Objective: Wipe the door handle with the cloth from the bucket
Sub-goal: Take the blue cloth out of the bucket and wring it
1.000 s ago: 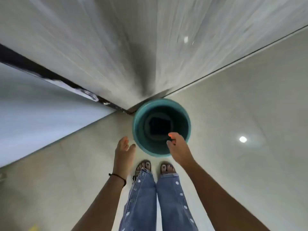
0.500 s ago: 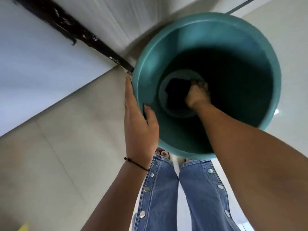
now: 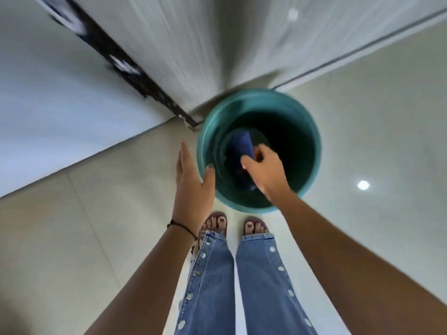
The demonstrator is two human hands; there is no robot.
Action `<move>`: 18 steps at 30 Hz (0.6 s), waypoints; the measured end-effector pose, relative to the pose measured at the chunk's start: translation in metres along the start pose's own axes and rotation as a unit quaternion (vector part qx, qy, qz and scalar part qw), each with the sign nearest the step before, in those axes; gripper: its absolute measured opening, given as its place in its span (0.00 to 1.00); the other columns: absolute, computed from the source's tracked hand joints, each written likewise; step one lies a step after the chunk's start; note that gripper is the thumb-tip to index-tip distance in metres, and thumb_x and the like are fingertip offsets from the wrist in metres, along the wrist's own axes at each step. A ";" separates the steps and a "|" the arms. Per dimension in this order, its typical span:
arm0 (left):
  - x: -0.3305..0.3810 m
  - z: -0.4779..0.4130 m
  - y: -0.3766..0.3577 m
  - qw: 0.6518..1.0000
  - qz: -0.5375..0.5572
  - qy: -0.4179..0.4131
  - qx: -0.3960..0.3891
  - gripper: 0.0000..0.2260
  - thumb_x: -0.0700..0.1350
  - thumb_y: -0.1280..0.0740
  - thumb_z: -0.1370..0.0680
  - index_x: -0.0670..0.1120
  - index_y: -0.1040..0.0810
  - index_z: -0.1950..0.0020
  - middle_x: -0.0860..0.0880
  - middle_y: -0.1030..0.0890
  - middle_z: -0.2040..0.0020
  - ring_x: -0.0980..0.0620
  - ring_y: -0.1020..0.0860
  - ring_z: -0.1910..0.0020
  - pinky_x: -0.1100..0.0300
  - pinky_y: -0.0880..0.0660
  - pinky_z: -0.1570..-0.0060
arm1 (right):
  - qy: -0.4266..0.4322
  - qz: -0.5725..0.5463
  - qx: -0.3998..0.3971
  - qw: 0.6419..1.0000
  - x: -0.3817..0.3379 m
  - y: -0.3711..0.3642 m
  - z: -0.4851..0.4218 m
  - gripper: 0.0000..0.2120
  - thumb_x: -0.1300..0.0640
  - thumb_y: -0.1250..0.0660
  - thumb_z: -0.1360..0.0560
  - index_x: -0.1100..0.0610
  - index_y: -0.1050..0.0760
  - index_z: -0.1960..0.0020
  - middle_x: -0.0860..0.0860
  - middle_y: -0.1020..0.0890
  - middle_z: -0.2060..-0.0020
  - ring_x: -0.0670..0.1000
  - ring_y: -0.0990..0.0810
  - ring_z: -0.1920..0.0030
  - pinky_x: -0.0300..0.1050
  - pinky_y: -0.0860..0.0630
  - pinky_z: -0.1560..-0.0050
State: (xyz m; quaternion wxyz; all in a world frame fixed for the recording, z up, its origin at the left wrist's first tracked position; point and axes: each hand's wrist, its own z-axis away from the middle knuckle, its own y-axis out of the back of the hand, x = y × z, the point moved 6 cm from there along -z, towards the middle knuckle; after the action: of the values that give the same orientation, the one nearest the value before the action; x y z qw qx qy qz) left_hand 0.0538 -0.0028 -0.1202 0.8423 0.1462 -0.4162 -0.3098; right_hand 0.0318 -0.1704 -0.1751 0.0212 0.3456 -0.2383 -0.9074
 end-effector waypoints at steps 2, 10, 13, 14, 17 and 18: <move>0.028 0.037 0.030 0.996 0.075 0.038 0.014 0.24 0.46 0.41 0.19 0.46 0.42 0.24 0.48 0.35 0.26 0.51 0.35 0.28 0.64 0.39 0.31 | -0.024 -0.143 -0.011 0.989 -0.038 0.028 0.064 0.06 0.60 0.34 0.33 0.60 0.31 0.65 0.54 0.30 0.70 0.50 0.33 0.65 0.45 0.36 0.64; 0.140 0.229 0.184 0.937 0.341 0.047 0.051 0.05 0.46 0.35 0.22 0.50 0.19 0.52 0.46 0.16 0.54 0.47 0.19 0.54 0.48 0.21 0.50 | -0.005 -0.292 -0.153 0.944 -0.203 0.108 0.302 0.08 0.64 0.39 0.29 0.55 0.25 0.54 0.52 0.21 0.59 0.53 0.25 0.56 0.52 0.28 0.55; 0.156 0.296 0.259 0.927 0.353 -0.013 0.130 0.06 0.43 0.33 0.23 0.53 0.19 0.54 0.51 0.16 0.56 0.57 0.18 0.57 0.59 0.19 0.54 | 0.030 -0.292 -0.201 0.935 -0.259 0.108 0.375 0.13 0.61 0.40 0.32 0.54 0.23 0.50 0.53 0.20 0.55 0.52 0.24 0.54 0.51 0.27 0.53; 0.155 0.318 0.286 0.922 0.350 -0.031 0.162 0.06 0.42 0.33 0.23 0.54 0.19 0.54 0.53 0.16 0.56 0.60 0.18 0.59 0.63 0.20 0.56 | 0.037 -0.289 -0.214 0.932 -0.276 0.102 0.398 0.13 0.62 0.40 0.32 0.54 0.23 0.51 0.53 0.20 0.56 0.52 0.24 0.54 0.49 0.27 0.54; 0.139 0.374 0.366 0.907 0.347 -0.075 0.227 0.07 0.41 0.32 0.24 0.53 0.19 0.52 0.56 0.16 0.57 0.63 0.19 0.59 0.71 0.24 0.58 | 0.049 -0.281 -0.261 0.922 -0.317 0.064 0.465 0.11 0.65 0.42 0.28 0.55 0.23 0.55 0.52 0.20 0.60 0.50 0.22 0.58 0.41 0.24 0.62; 0.133 0.387 0.388 0.902 0.351 -0.084 0.236 0.07 0.41 0.32 0.24 0.53 0.20 0.52 0.58 0.16 0.57 0.63 0.19 0.58 0.71 0.24 0.57 | 0.047 -0.283 -0.279 0.916 -0.327 0.049 0.484 0.12 0.66 0.43 0.26 0.56 0.23 0.55 0.51 0.18 0.60 0.49 0.20 0.59 0.40 0.22 0.62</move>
State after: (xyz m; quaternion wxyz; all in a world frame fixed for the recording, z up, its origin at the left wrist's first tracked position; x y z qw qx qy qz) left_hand -0.0363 0.2135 0.3931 0.7993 0.1590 -0.5705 0.1019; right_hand -0.0343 0.0549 0.3618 -0.1292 0.4206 0.1338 -0.8880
